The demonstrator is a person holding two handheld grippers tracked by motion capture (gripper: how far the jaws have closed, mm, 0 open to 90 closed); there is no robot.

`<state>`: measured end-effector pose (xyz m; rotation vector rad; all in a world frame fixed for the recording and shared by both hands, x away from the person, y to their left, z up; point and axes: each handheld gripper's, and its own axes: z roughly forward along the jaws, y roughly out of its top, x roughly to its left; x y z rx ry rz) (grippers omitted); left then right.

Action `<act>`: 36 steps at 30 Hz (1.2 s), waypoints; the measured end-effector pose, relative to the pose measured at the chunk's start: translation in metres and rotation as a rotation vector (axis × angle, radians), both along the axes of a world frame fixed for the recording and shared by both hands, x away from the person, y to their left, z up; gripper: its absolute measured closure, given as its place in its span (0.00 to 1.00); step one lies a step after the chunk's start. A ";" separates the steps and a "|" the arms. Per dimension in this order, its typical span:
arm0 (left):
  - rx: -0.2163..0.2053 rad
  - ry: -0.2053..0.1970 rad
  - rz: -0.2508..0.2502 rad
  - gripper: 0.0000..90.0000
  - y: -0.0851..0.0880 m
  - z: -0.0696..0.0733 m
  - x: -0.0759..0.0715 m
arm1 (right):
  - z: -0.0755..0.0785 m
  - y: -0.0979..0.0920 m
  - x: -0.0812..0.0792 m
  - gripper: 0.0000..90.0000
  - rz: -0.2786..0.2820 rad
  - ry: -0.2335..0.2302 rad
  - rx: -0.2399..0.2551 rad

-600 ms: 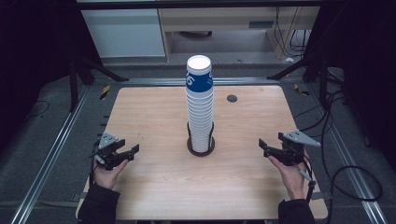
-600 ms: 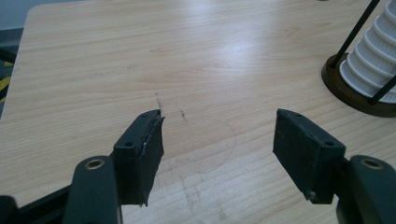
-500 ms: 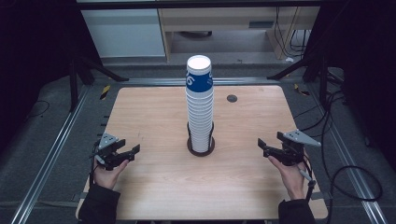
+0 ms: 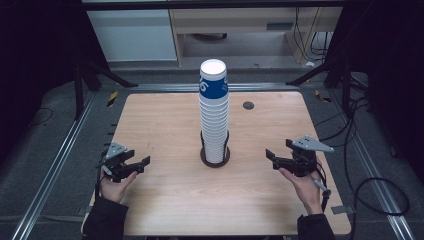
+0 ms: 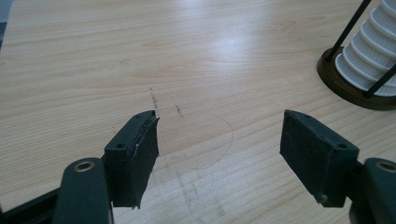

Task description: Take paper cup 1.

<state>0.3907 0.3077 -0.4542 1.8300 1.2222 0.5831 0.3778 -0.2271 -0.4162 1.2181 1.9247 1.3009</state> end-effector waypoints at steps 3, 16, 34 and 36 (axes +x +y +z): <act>-0.005 0.004 -0.001 0.28 0.000 0.000 0.001 | 0.009 0.004 -0.002 0.18 0.003 -0.023 -0.003; -0.003 0.035 0.000 0.21 0.001 -0.004 0.005 | 0.056 0.016 0.000 0.13 0.051 -0.137 0.098; 0.043 0.041 -0.015 0.21 -0.005 -0.004 0.006 | 0.122 0.064 0.010 0.09 0.186 -0.270 0.171; 0.052 0.041 -0.022 0.21 -0.006 -0.003 0.006 | 0.127 0.070 0.012 0.09 0.194 -0.278 0.172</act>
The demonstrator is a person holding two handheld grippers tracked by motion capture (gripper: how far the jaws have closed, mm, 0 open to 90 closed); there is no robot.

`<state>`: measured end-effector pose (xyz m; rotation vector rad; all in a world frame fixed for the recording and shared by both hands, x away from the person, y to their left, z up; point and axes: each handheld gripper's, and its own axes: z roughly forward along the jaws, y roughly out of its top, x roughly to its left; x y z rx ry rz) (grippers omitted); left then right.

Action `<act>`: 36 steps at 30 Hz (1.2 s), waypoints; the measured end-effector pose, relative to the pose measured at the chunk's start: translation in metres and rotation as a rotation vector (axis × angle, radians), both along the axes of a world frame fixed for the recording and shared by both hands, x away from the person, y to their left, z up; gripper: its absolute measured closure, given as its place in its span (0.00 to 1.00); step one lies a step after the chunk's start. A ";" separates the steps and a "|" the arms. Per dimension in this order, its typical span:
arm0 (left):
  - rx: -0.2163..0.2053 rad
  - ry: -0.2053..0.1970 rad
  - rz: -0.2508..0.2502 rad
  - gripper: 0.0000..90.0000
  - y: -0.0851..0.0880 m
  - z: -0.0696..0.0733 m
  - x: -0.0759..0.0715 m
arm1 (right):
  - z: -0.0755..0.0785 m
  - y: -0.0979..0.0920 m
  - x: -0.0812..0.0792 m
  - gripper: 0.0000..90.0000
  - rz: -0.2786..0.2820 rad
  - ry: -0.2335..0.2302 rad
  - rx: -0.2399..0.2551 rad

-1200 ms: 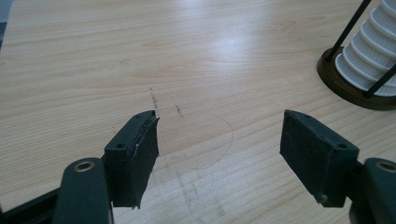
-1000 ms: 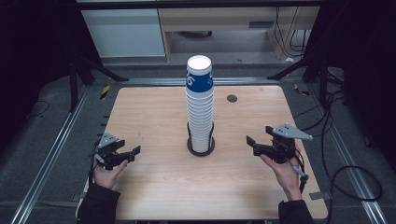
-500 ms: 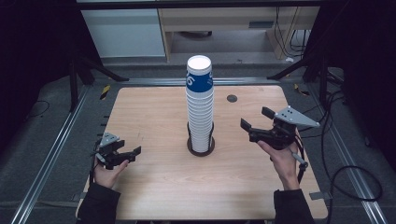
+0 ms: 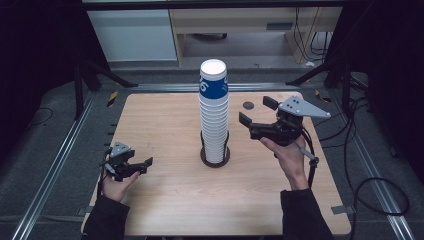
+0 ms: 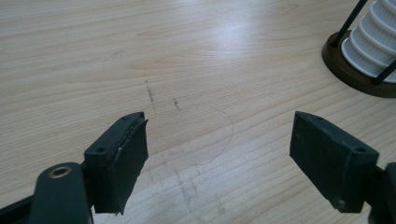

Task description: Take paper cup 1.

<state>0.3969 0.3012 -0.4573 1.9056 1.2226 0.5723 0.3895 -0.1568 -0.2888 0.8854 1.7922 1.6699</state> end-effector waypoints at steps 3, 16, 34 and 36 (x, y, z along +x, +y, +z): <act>0.002 0.006 -0.003 0.21 -0.002 -0.001 0.000 | 0.007 0.009 0.002 0.09 0.018 -0.012 0.005; 0.015 0.017 -0.020 0.21 -0.005 -0.003 0.001 | 0.018 0.050 0.025 0.09 0.060 -0.027 0.002; 0.017 0.026 -0.025 0.20 -0.006 -0.005 0.002 | 0.021 0.082 0.055 0.10 0.063 -0.009 -0.026; 0.018 0.025 -0.025 0.20 -0.006 -0.005 0.002 | 0.021 0.085 0.057 0.10 0.064 -0.002 -0.022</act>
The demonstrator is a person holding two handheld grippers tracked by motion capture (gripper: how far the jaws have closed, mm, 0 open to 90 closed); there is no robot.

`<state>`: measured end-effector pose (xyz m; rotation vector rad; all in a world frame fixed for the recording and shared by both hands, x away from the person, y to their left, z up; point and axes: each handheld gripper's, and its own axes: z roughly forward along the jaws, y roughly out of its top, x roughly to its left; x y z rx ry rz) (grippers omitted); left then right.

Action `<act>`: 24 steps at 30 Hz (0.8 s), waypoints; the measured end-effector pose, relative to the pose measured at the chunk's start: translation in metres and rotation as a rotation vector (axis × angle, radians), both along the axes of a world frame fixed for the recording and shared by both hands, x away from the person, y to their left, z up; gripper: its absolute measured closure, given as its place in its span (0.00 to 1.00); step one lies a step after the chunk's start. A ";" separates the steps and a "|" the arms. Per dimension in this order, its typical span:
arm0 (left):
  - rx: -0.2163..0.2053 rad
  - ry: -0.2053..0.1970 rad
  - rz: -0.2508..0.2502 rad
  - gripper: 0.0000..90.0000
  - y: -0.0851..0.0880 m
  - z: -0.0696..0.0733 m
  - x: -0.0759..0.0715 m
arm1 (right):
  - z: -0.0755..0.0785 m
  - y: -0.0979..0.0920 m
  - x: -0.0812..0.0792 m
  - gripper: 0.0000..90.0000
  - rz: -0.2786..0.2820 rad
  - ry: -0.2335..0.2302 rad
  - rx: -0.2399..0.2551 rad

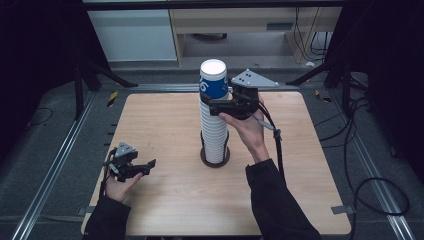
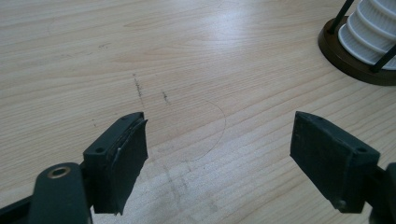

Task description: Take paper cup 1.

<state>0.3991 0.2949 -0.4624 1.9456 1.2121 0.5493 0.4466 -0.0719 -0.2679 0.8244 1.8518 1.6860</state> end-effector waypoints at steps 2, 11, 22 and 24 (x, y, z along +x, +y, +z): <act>0.000 0.002 -0.002 0.20 0.000 0.000 0.000 | 0.000 0.001 0.001 0.10 0.002 0.001 0.002; 0.002 0.007 -0.004 0.20 -0.001 -0.001 0.001 | -0.003 0.007 0.008 0.16 0.000 0.007 -0.006; 0.001 0.008 0.000 0.20 0.000 -0.001 0.001 | 0.000 0.008 0.007 0.20 0.003 0.007 -0.027; -0.001 0.008 0.000 0.20 0.000 -0.001 0.001 | 0.001 0.008 0.006 0.21 0.005 -0.003 -0.024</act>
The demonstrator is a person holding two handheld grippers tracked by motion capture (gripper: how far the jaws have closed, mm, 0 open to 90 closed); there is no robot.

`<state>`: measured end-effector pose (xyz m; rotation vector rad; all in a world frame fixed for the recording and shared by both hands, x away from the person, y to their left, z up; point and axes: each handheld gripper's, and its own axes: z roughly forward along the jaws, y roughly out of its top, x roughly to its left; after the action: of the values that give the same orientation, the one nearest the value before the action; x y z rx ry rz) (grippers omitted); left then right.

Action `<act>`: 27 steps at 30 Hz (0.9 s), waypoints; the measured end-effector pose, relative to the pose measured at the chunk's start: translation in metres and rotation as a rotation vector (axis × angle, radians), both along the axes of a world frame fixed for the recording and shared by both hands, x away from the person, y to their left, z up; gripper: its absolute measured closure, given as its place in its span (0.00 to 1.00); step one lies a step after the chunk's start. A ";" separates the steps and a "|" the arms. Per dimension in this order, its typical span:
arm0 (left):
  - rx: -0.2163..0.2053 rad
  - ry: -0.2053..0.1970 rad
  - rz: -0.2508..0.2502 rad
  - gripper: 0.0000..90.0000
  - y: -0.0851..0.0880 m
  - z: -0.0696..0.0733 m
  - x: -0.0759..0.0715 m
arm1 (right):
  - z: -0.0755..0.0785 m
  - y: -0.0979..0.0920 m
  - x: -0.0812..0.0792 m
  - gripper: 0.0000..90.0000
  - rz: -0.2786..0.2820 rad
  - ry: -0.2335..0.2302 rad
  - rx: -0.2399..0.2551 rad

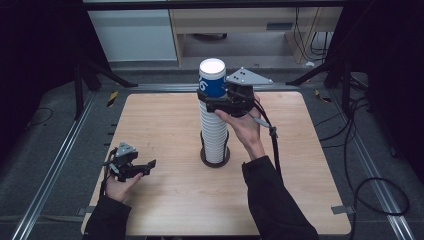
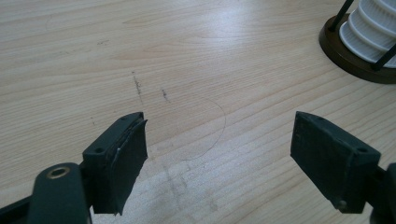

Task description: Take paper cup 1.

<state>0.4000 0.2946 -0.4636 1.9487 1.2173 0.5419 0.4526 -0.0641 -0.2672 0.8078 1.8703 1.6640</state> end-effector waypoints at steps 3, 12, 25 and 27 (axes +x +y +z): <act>0.002 0.002 0.000 0.20 0.000 0.000 0.000 | 0.003 -0.001 -0.002 0.21 0.002 -0.018 0.012; 0.001 0.002 0.001 0.20 0.000 0.000 0.000 | 0.017 -0.005 -0.004 0.23 0.006 -0.050 0.023; 0.001 0.004 -0.001 0.20 0.001 0.000 0.000 | 0.034 -0.008 -0.005 0.23 0.011 -0.071 0.047; 0.001 0.004 0.000 0.20 0.001 0.000 0.000 | 0.036 -0.008 -0.005 0.23 0.011 -0.072 0.047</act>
<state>0.4003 0.2953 -0.4636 1.9512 1.2195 0.5388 0.4473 -0.0725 -0.2312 0.7475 1.7961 1.7262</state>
